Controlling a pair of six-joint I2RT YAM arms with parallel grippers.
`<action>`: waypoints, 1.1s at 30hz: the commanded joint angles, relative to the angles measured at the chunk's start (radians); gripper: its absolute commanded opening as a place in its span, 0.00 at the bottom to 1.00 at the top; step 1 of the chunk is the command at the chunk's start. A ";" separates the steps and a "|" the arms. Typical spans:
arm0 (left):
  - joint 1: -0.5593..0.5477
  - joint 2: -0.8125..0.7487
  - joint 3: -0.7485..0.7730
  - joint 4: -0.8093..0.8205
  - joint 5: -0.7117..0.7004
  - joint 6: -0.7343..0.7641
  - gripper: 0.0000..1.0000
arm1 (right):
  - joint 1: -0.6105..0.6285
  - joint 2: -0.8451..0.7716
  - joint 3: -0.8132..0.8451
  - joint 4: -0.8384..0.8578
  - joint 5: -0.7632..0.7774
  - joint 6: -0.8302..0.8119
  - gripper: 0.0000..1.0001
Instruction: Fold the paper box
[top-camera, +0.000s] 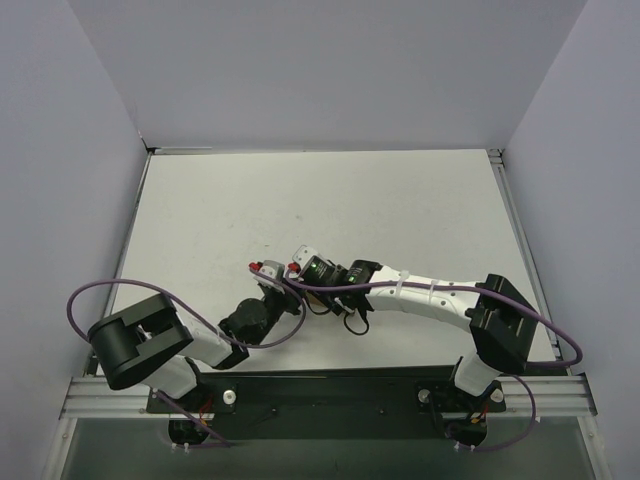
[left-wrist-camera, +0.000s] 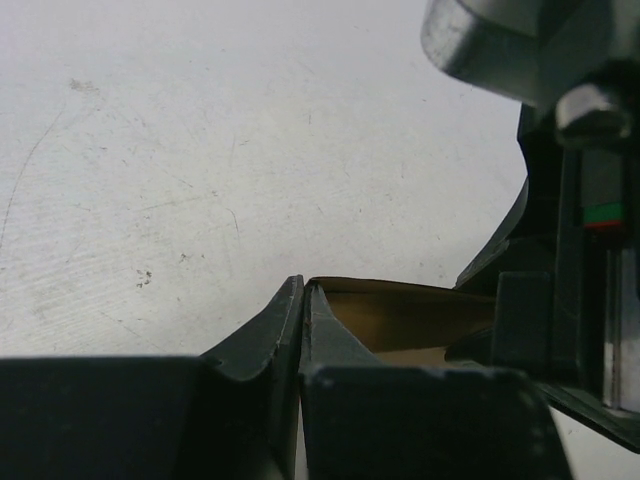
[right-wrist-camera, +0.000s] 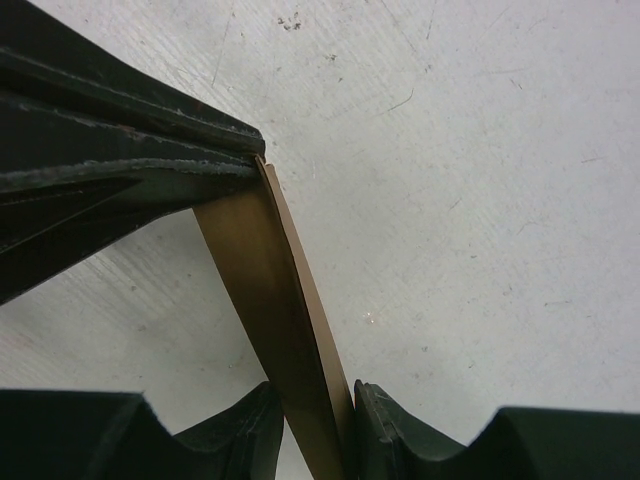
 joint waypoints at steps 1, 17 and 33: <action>-0.061 0.083 -0.028 -0.069 0.157 -0.101 0.00 | -0.026 0.026 0.046 0.214 0.146 0.085 0.00; -0.089 0.197 -0.049 -0.073 0.082 -0.130 0.00 | -0.042 0.036 0.058 0.206 0.105 0.112 0.00; -0.110 0.156 0.055 -0.375 -0.036 -0.133 0.00 | -0.073 0.007 0.120 0.111 0.022 0.174 0.11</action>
